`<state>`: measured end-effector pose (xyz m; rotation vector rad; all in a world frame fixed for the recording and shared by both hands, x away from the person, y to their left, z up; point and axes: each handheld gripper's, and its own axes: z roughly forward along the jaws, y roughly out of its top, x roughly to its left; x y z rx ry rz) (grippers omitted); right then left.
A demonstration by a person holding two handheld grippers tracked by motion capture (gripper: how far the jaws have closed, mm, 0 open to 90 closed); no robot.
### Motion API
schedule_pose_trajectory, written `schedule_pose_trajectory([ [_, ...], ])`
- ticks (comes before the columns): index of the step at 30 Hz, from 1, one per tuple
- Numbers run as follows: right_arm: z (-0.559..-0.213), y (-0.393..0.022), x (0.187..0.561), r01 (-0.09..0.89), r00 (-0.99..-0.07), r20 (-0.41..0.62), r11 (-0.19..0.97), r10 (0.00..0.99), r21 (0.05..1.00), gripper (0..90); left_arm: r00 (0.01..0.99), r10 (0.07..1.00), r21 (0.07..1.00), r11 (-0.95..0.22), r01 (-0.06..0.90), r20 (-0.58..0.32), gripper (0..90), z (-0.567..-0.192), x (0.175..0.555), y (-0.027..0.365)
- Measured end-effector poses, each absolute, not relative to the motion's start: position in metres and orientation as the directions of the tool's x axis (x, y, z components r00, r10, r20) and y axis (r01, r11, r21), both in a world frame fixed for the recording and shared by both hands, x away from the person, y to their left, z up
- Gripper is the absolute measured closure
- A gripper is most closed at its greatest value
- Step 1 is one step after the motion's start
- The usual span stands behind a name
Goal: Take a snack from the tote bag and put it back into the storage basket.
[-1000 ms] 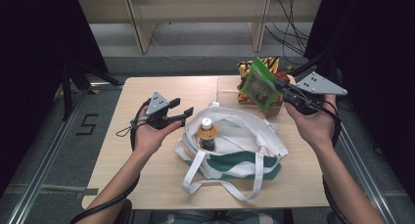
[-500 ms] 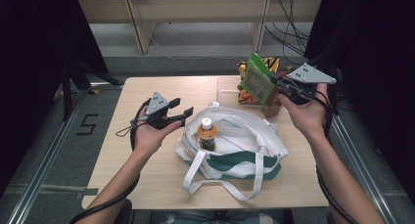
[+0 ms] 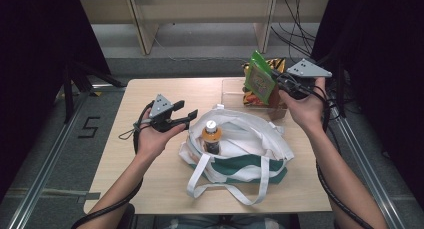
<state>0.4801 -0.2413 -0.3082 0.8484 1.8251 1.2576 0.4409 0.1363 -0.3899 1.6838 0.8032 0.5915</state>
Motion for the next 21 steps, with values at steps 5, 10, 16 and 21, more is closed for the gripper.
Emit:
schedule_pose_trajectory([
  [5,-0.311,-0.240,0.487,0.110,-0.494,-0.204,0.294,0.845,0.950,90.0,0.642,0.766,0.968,-0.144,0.207,-0.023,38.7,-0.390,0.441,0.136],
  [10,-0.314,-0.237,0.493,0.125,-0.492,-0.204,0.301,0.846,0.946,90.0,0.642,0.766,0.968,-0.144,0.205,-0.022,38.7,-0.390,0.441,0.136],
  [16,-0.318,-0.235,0.502,0.136,-0.489,-0.207,0.309,0.847,0.941,90.0,0.643,0.766,0.968,-0.145,0.206,-0.022,38.7,-0.390,0.441,0.137],
  [21,-0.322,-0.233,0.509,0.139,-0.490,-0.214,0.317,0.845,0.938,90.0,0.641,0.767,0.967,-0.145,0.208,-0.023,38.7,-0.390,0.441,0.137],
])
